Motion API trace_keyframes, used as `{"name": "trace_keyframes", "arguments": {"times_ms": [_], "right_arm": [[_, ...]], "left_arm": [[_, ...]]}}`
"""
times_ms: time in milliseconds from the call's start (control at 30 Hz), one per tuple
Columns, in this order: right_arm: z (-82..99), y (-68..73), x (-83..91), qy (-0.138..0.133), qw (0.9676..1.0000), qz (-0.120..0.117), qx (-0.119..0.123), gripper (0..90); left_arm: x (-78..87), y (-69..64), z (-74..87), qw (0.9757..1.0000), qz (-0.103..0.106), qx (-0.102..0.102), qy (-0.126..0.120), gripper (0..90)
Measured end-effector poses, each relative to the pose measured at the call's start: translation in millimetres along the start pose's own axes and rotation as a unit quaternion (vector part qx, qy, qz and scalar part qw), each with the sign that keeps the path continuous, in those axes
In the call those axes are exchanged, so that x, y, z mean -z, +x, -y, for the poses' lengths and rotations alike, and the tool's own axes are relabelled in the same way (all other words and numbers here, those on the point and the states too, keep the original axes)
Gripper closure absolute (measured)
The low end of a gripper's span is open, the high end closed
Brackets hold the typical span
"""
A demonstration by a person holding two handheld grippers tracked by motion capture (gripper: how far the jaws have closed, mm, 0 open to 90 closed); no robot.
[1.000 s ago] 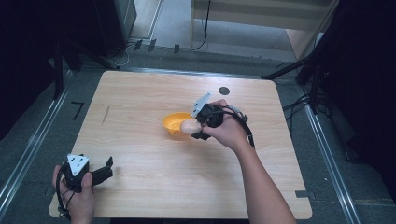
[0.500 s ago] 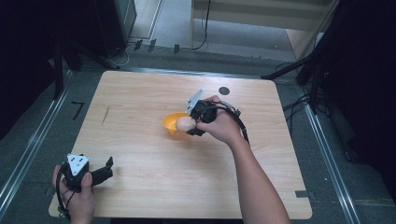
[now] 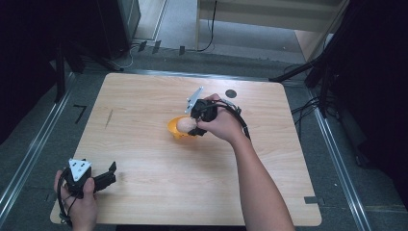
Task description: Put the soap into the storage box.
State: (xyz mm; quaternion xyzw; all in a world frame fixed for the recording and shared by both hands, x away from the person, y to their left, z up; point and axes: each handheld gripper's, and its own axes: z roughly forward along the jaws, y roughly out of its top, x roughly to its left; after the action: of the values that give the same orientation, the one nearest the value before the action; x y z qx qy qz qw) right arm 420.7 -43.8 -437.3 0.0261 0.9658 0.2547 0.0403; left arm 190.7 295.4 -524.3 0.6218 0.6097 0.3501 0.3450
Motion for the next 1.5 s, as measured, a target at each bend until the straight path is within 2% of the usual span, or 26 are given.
{"name": "trace_keyframes", "arguments": {"times_ms": [233, 300, 433, 567, 867, 1000, 1033, 1067, 1100, 1267, 1367, 1500], "right_arm": [[-3.1, -8.7, -8.8, 0.006, 0.9999, -0.007, -0.007, 33.3], [-4.8, -10.9, -14.0, 0.016, 0.9998, -0.011, 0.000, 33.3], [-5.2, -12.5, -16.5, 0.018, 0.9997, -0.012, -0.008, 33.3], [-3.1, -16.8, -18.3, 0.011, 0.9998, -0.018, -0.006, 33.2], [-0.4, -19.9, -22.3, 0.016, 0.9997, -0.019, -0.007, 33.1], [0.8, -20.7, -22.3, 0.008, 0.9997, -0.022, -0.006, 33.4], [0.8, -20.4, -21.3, -0.002, 0.9997, -0.022, -0.008, 33.0], [-0.4, -21.4, -17.3, -0.024, 0.9995, -0.016, -0.016, 30.3], [-1.0, -22.2, -15.8, -0.030, 0.9994, -0.011, -0.016, 30.3], [1.7, -20.2, -13.8, -0.020, 0.9994, -0.011, -0.027, 30.2], [4.9, -19.3, -12.1, -0.027, 0.9990, -0.010, -0.033, 28.9], [18.9, -15.4, -7.5, -0.061, 0.9964, -0.006, -0.059, 18.7]], "left_arm": [[0.1, 0.3, 0.0, 1.0000, 0.001, 0.001, -0.001, 3.1], [0.0, 0.6, -0.1, 1.0000, 0.002, 0.003, -0.001, 3.1], [-0.2, 0.5, -0.1, 1.0000, 0.002, 0.003, 0.000, 3.1], [-0.3, 0.5, -0.2, 1.0000, 0.002, 0.002, 0.001, 3.1], [-0.4, 0.3, -0.2, 1.0000, 0.002, 0.001, 0.002, 3.1], [-0.7, 0.4, -0.3, 1.0000, 0.002, 0.001, 0.002, 3.1], [-0.7, 0.4, -0.3, 1.0000, 0.002, 0.001, 0.002, 3.2], [-0.7, 0.4, -0.3, 1.0000, 0.002, 0.001, 0.002, 3.1], [-0.5, 0.4, -0.3, 1.0000, 0.003, 0.001, 0.002, 3.2], [-0.5, 0.6, -0.2, 1.0000, 0.003, 0.002, 0.002, 3.1], [-0.6, 0.8, -0.2, 1.0000, 0.004, 0.002, 0.002, 3.1], [-0.5, 1.0, -0.4, 1.0000, 0.003, 0.000, 0.004, 3.1]]}}
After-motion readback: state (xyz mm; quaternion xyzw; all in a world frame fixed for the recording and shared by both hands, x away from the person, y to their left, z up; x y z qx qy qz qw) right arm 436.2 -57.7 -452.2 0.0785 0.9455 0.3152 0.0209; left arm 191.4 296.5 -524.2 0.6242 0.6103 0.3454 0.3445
